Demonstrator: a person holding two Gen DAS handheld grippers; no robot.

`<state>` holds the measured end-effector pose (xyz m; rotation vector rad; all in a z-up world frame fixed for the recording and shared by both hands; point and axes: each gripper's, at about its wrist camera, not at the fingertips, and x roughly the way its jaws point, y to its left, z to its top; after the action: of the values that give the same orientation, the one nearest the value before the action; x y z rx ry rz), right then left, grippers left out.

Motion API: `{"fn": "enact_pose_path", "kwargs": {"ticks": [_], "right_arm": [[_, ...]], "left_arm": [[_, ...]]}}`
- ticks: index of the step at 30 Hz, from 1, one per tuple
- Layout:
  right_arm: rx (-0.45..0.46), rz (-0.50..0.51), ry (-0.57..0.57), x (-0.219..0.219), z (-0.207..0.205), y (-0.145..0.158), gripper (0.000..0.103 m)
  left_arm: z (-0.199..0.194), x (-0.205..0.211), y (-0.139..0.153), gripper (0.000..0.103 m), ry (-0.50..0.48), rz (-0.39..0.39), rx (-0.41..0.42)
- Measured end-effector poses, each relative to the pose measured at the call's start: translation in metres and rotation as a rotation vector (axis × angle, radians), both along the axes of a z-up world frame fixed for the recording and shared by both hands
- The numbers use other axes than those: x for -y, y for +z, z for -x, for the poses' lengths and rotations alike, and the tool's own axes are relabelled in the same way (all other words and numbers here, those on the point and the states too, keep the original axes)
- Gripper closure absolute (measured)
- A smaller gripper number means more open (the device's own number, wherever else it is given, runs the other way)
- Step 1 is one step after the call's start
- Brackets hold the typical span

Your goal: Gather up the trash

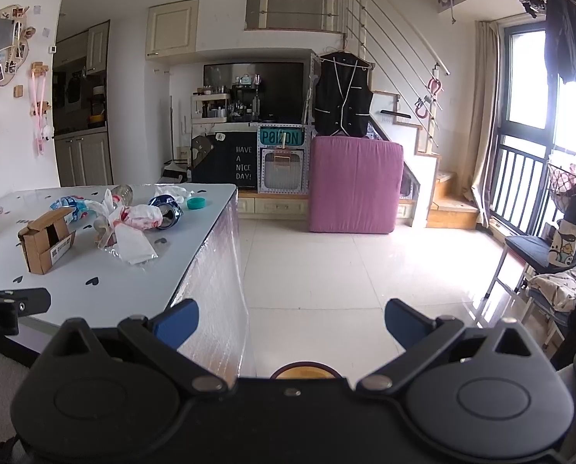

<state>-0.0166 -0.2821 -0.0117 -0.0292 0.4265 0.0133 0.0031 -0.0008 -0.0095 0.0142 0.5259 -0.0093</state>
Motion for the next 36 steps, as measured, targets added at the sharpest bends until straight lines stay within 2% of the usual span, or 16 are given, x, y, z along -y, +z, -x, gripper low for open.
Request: {"fn": "enact_pose_path", "kwargs": {"ticks": [36], "right_arm": [[-0.01, -0.001, -0.002, -0.0005, -0.0008, -0.0018, 0.0]], "left_arm": [[-0.0002, 0.0009, -0.0054, 0.0, -0.002, 0.002, -0.015]]}}
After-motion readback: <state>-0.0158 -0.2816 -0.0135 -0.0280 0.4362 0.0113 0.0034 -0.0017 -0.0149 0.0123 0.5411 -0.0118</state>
